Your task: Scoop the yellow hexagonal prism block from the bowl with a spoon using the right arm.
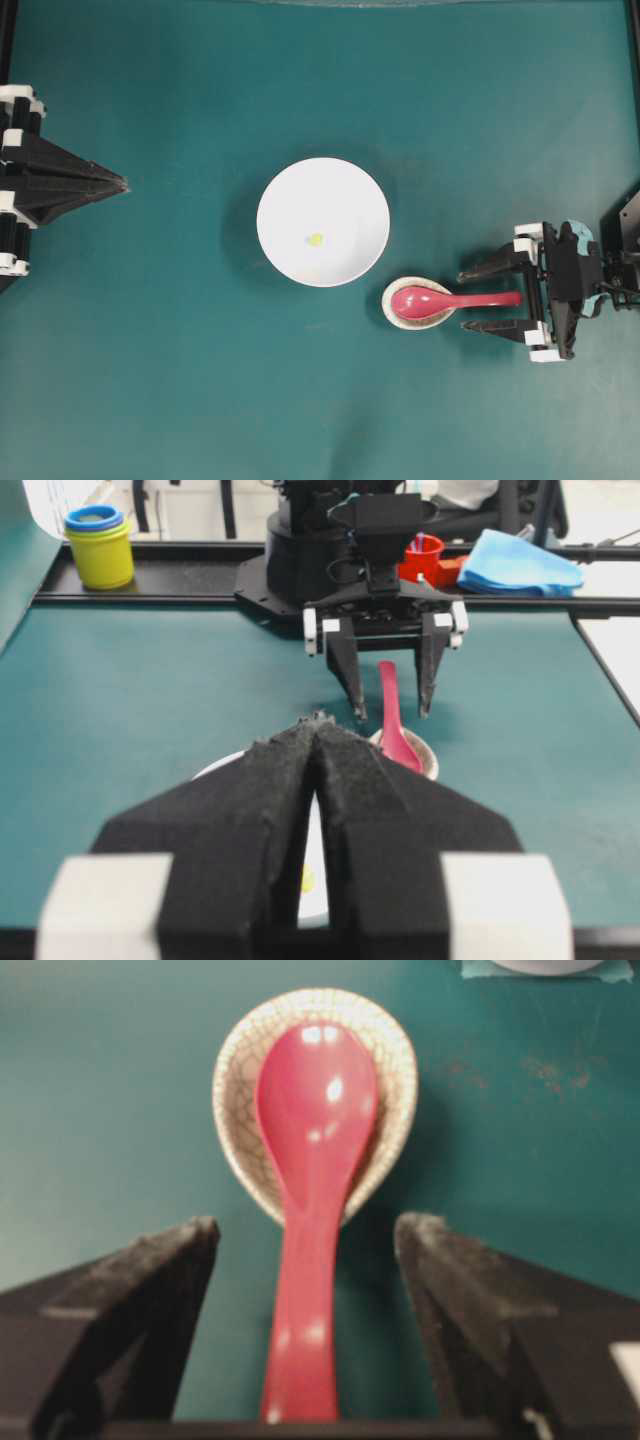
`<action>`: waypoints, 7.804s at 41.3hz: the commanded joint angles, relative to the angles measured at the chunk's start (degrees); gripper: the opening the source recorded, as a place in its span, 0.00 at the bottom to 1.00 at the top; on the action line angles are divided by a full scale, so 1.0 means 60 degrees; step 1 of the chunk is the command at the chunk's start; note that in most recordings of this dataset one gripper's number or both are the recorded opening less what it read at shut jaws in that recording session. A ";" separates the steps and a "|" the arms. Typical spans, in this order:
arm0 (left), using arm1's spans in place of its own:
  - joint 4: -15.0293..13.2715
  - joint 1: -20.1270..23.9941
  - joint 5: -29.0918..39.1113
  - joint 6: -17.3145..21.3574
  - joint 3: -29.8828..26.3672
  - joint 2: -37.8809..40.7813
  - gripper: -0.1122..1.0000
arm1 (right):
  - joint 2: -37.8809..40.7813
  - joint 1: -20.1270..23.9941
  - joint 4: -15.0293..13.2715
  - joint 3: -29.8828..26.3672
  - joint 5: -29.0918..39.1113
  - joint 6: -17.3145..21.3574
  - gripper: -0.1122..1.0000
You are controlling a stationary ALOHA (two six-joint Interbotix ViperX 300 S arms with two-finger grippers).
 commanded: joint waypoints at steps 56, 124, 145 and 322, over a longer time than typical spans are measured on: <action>0.0015 0.0000 -0.0117 -0.0132 -0.0249 0.0059 0.10 | -0.1465 -0.0103 0.0059 -0.0205 0.0996 -0.0381 0.33; 0.0015 0.0000 -0.0088 0.0015 -0.0264 -0.0015 0.10 | -0.4204 -0.5361 -0.0220 -0.5010 1.1646 -0.3062 0.33; 0.0015 0.0000 -0.0088 0.0015 -0.0264 -0.0015 0.10 | -0.2842 -0.5493 -0.0220 -0.6108 1.3418 -0.3062 0.33; 0.0044 0.0000 -0.0132 0.0088 -0.0264 0.0000 0.10 | -0.1509 -0.6680 -0.0908 -0.9287 1.8809 -0.1567 0.33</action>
